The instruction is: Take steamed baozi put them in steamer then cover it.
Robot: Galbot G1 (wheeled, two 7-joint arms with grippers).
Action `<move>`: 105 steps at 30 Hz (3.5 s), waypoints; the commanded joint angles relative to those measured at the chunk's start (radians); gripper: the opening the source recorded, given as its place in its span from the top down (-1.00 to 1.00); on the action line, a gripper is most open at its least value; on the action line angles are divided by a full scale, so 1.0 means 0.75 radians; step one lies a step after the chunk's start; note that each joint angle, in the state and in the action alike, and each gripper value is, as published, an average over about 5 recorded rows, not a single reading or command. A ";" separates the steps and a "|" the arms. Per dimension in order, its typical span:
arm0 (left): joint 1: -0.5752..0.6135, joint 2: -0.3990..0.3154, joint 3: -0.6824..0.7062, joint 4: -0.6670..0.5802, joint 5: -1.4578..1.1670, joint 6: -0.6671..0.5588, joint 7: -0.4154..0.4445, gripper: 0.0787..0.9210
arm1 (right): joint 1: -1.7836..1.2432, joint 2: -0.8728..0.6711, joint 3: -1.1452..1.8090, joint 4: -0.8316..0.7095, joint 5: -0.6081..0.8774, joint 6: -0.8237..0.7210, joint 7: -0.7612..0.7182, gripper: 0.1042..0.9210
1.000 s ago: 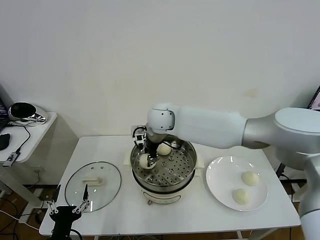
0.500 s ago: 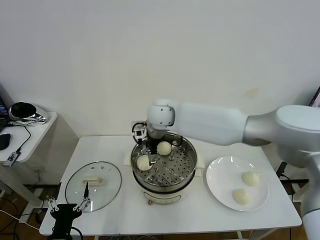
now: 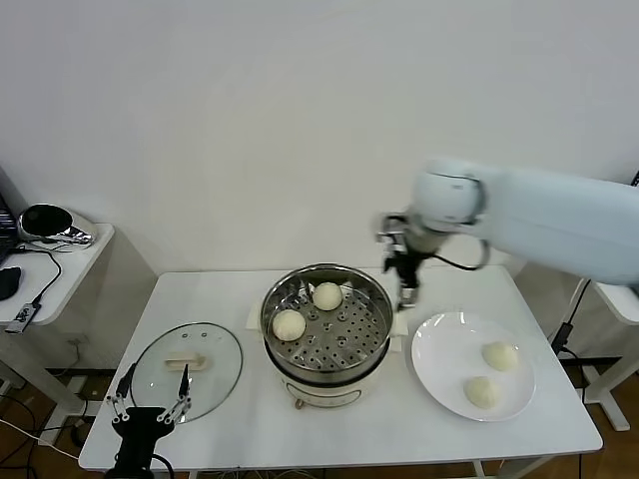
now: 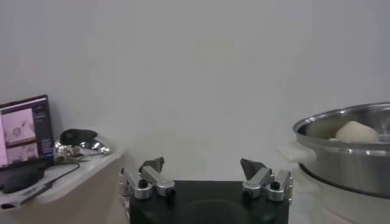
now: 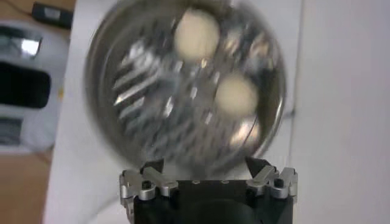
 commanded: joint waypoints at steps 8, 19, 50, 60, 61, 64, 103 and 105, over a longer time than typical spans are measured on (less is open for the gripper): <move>0.035 -0.031 0.009 -0.024 0.033 -0.001 -0.002 -0.77 | -0.699 -0.615 0.450 0.085 -0.573 0.437 -0.184 -0.76; 0.075 -0.053 0.001 -0.040 0.056 -0.008 -0.006 -0.77 | -1.275 -0.536 0.888 0.024 -0.708 0.459 -0.074 -0.76; 0.086 -0.063 -0.021 -0.032 0.060 -0.017 -0.010 -0.77 | -1.368 -0.261 0.953 -0.255 -0.757 0.417 0.009 -0.52; 0.084 -0.063 -0.021 -0.032 0.058 -0.018 -0.012 -0.77 | -1.304 -0.265 0.937 -0.251 -0.726 0.413 -0.008 -0.19; 0.085 -0.063 -0.021 -0.032 0.057 -0.018 -0.012 -0.77 | -1.285 -0.272 0.930 -0.247 -0.721 0.415 -0.018 -0.17; 0.087 -0.060 -0.024 -0.033 0.055 -0.021 -0.014 -0.77 | -1.206 -0.299 0.899 -0.233 -0.698 0.422 -0.051 -0.14; 0.065 -0.078 -0.047 -0.068 0.038 -0.025 -0.021 -0.77 | -0.237 0.542 0.188 -0.212 -0.483 1.130 -0.069 -0.14; 0.067 -0.081 -0.054 -0.070 0.037 -0.025 -0.021 -0.77 | -0.258 0.567 0.174 -0.222 -0.543 1.192 -0.064 -0.15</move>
